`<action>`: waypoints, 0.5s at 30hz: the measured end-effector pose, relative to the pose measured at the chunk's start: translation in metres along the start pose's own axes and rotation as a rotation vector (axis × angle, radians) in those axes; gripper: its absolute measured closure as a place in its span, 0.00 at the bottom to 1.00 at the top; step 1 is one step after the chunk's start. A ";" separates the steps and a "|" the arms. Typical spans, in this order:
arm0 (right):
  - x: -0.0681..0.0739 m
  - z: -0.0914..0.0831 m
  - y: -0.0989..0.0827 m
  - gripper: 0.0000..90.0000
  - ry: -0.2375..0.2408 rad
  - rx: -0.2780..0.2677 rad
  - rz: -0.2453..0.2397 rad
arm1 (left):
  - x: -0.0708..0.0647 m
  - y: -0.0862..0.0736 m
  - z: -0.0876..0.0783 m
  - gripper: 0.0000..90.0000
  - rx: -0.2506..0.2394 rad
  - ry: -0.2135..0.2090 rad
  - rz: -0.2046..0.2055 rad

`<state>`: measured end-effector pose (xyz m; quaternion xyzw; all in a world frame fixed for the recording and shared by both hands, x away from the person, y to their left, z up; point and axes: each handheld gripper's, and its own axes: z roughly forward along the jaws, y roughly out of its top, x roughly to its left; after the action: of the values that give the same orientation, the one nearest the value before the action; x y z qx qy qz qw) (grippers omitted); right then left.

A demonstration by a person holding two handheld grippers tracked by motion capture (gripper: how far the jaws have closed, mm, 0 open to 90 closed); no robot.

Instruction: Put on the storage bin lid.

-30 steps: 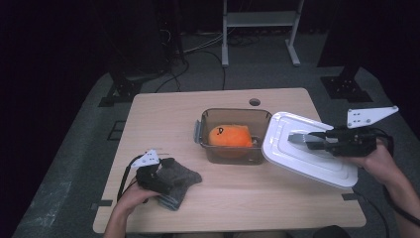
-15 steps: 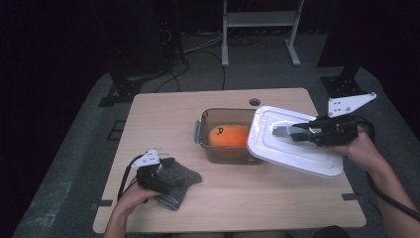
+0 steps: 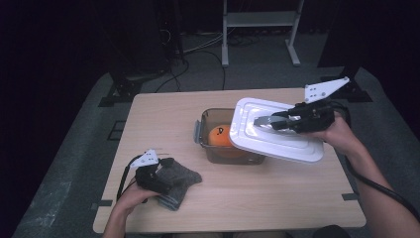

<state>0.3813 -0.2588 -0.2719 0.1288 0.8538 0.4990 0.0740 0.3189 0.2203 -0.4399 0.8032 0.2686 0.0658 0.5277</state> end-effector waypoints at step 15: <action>-0.011 0.031 0.021 0.73 0.044 -0.003 -0.023 | -0.002 0.000 0.000 0.03 0.002 -0.001 0.009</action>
<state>0.4030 -0.2266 -0.2692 0.1080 0.8558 0.5022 0.0612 0.3174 0.2195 -0.4396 0.8050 0.2649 0.0677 0.5266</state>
